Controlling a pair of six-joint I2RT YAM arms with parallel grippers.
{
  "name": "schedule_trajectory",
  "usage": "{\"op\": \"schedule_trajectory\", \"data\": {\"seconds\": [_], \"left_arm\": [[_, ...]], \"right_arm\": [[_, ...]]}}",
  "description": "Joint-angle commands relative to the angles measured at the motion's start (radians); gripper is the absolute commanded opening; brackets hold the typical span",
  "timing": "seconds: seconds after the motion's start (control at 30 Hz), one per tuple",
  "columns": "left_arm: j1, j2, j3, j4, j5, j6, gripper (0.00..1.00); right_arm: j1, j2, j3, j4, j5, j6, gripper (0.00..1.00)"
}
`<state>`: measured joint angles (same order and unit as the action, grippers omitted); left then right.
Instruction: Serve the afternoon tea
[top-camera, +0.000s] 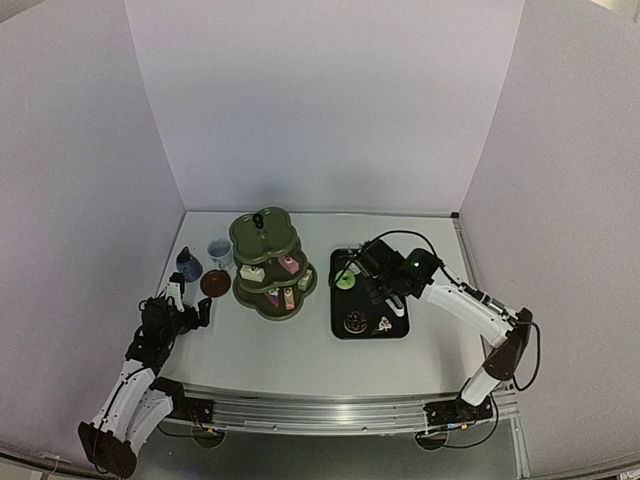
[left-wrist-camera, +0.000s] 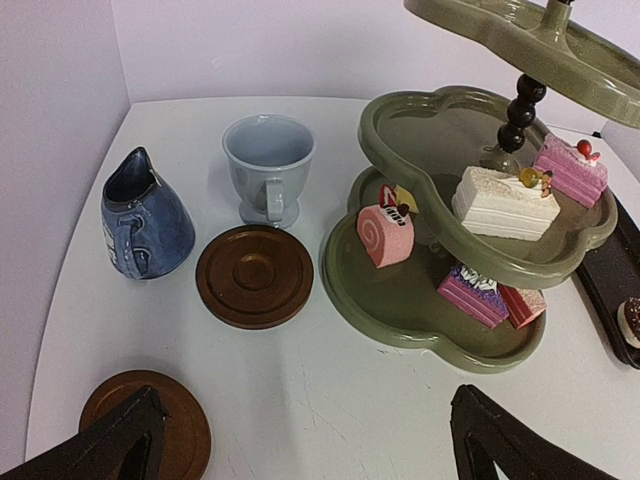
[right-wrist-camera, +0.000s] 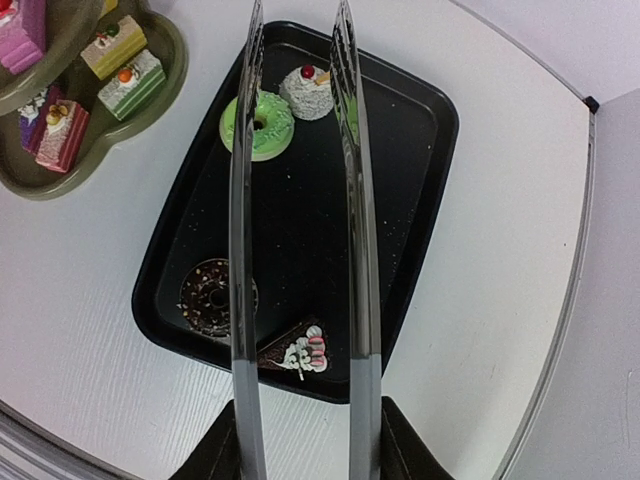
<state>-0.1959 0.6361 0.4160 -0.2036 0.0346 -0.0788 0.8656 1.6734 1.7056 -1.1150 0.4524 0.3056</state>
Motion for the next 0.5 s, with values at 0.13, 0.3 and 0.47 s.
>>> {"op": "schedule_trajectory", "data": {"seconds": [0.13,0.3,0.47], "left_arm": [[0.006,0.004,-0.013,0.034,0.007,-0.001,0.99],[0.008,0.004,-0.014,0.036,0.011,0.001,0.99],[0.008,0.003,-0.017,0.038,0.018,-0.001,1.0]], "right_arm": [[-0.085,0.065,-0.021,0.048,-0.144,0.001,0.38],[-0.09,0.121,-0.035,0.079,-0.2,0.058,0.39],[-0.114,0.191,-0.012,0.11,-0.234,0.11,0.39]]}}
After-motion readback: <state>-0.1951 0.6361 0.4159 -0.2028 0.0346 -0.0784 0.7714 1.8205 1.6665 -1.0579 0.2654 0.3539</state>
